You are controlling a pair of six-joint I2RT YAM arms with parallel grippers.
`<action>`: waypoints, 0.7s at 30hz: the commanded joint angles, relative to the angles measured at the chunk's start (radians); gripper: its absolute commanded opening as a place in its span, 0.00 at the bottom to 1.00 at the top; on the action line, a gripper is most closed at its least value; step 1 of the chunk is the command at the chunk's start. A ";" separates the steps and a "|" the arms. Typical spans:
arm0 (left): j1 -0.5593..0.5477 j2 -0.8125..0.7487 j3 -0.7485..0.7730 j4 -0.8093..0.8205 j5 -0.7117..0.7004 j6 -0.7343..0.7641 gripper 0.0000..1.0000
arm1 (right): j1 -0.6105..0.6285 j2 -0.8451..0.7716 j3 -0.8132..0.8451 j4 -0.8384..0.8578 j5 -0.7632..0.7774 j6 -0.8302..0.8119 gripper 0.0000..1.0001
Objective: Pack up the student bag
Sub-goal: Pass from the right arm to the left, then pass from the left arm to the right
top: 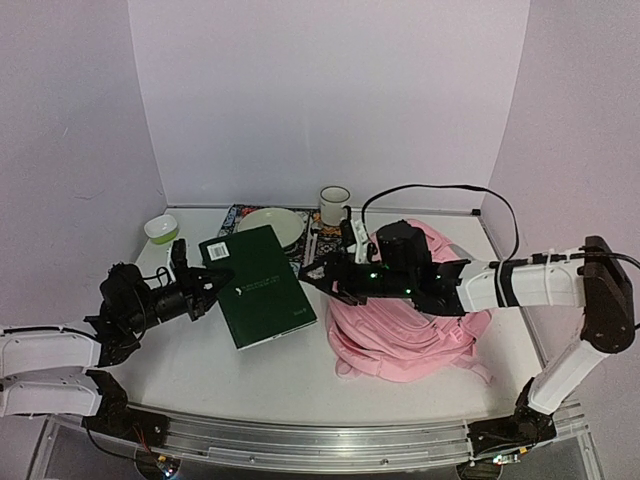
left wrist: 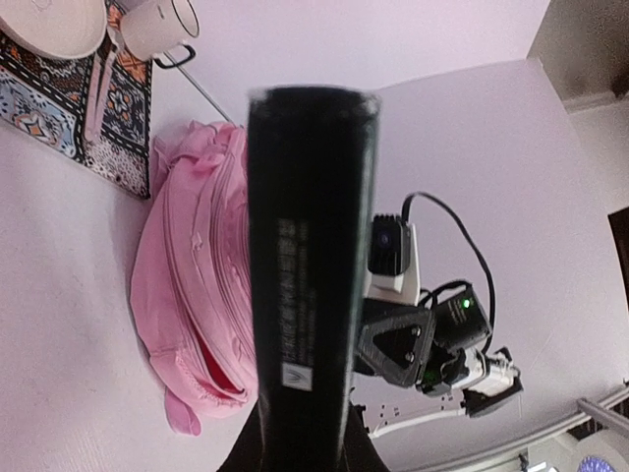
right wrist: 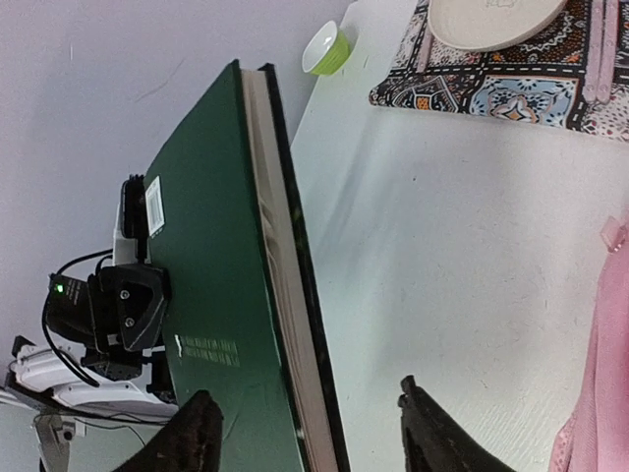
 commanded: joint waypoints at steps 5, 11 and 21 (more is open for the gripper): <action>0.000 -0.055 0.046 0.133 -0.277 -0.069 0.00 | 0.013 -0.055 -0.107 0.188 0.068 0.081 0.79; 0.000 -0.018 0.092 0.144 -0.332 -0.069 0.00 | 0.023 0.016 -0.127 0.416 0.035 0.166 0.81; -0.001 0.041 0.145 0.221 -0.330 -0.090 0.00 | 0.037 0.159 -0.041 0.589 -0.011 0.237 0.82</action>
